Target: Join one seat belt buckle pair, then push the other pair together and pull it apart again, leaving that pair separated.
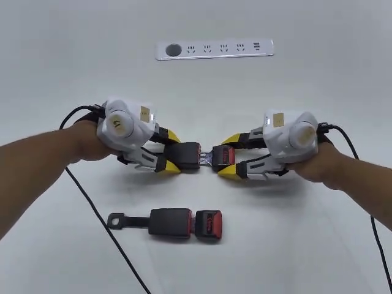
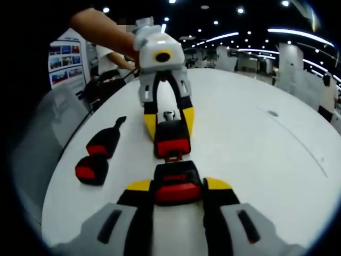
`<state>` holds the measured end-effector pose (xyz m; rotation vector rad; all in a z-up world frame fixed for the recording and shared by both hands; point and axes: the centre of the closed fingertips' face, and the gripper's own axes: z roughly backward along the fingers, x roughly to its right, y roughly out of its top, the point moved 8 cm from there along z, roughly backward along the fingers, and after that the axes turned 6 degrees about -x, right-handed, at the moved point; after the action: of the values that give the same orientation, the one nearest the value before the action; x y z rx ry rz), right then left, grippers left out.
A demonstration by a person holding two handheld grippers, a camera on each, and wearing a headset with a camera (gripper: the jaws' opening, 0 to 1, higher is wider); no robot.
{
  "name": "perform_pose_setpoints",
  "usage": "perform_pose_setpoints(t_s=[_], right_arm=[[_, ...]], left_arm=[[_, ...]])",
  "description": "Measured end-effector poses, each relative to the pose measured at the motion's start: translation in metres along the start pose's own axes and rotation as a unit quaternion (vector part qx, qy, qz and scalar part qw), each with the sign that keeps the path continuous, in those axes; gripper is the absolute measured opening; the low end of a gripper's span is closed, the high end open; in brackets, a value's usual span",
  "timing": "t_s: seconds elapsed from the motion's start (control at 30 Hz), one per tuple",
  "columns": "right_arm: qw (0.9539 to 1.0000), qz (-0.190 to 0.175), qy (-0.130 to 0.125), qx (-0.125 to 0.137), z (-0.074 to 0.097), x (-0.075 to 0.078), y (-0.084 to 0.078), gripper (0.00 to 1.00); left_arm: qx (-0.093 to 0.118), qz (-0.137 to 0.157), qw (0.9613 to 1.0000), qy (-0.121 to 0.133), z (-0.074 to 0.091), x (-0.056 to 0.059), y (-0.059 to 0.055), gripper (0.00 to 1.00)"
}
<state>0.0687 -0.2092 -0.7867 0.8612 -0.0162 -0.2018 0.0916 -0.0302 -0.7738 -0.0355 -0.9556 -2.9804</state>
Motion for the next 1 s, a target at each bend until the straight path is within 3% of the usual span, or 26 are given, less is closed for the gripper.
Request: perform_pose_setpoints(t_s=[0.73,1.0], right_arm=[[0.9997,-0.009,-0.005,-0.021,-0.011,0.002,0.012,0.35],[0.9990,-0.011,-0.010,-0.042,-0.013,0.003,0.019,0.35]], left_arm=[[-0.006,-0.009,0.9999,0.000,0.001,0.002,0.000,0.34],[-0.011,-0.012,0.9999,-0.001,0.001,0.003,0.001,0.33]])
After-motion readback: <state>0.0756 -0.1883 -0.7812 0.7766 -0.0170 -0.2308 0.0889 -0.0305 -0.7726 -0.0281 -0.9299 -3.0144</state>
